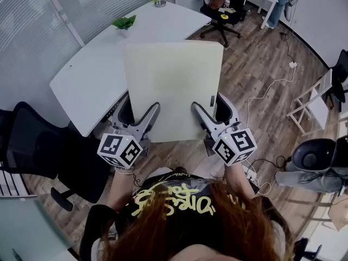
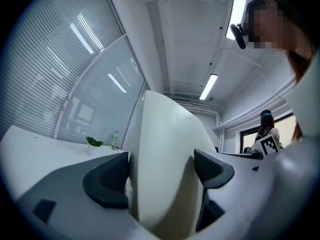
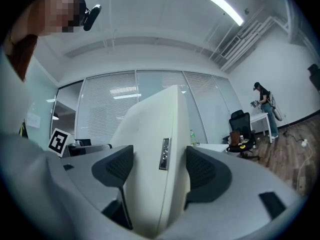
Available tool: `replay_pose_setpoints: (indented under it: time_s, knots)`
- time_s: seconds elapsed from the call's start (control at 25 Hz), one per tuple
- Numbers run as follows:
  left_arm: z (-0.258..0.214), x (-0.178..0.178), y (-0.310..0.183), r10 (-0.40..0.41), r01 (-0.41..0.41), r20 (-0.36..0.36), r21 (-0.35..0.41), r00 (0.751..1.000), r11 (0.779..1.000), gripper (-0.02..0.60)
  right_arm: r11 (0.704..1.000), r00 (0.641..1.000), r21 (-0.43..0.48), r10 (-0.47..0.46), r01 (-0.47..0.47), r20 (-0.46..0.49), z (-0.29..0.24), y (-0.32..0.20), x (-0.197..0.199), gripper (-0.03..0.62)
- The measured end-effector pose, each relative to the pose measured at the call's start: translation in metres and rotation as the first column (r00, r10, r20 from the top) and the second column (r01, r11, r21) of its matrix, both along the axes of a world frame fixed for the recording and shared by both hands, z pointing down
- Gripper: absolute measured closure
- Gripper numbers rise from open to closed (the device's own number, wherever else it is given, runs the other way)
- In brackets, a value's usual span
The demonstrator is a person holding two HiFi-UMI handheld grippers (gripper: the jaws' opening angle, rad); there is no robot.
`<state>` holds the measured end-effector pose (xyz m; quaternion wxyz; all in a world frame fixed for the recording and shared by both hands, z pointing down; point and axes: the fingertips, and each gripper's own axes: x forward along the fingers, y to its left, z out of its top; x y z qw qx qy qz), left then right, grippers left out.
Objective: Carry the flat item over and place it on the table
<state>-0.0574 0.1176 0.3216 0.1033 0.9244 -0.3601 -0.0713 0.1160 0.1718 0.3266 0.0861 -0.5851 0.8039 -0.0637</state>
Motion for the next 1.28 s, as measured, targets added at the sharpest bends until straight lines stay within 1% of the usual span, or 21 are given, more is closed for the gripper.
replay_pose_setpoints:
  time_s: [0.32, 0.64, 0.96, 1.16, 1.28]
  knots:
    - [-0.001, 0.010, -0.005, 0.013, -0.013, 0.003, -0.003, 1.000, 1.000, 0.176, 1.000, 1.000, -0.012, 0.010, -0.010, 0.003, 0.000, -0.003, 0.010, 0.258]
    - [-0.004, 0.010, -0.013, 0.004, -0.004, 0.008, 0.004, 1.000, 1.000, 0.176, 1.000, 1.000, -0.007, 0.001, 0.000, 0.006, -0.002, -0.012, 0.009, 0.258]
    - [-0.005, 0.018, -0.017, -0.002, 0.002, 0.007, 0.014, 1.000, 1.000, 0.176, 1.000, 1.000, 0.001, -0.003, 0.003, 0.004, -0.003, -0.017, 0.018, 0.258]
    - [-0.004, 0.020, -0.021, -0.012, 0.012, 0.007, 0.009, 1.000, 1.000, 0.176, 1.000, 1.000, -0.004, -0.014, 0.014, 0.003, -0.002, -0.023, 0.020, 0.258]
    - [0.000, 0.018, -0.028, -0.022, 0.022, 0.006, -0.006, 1.000, 1.000, 0.176, 1.000, 1.000, -0.014, -0.023, 0.023, 0.004, 0.001, -0.031, 0.019, 0.258]
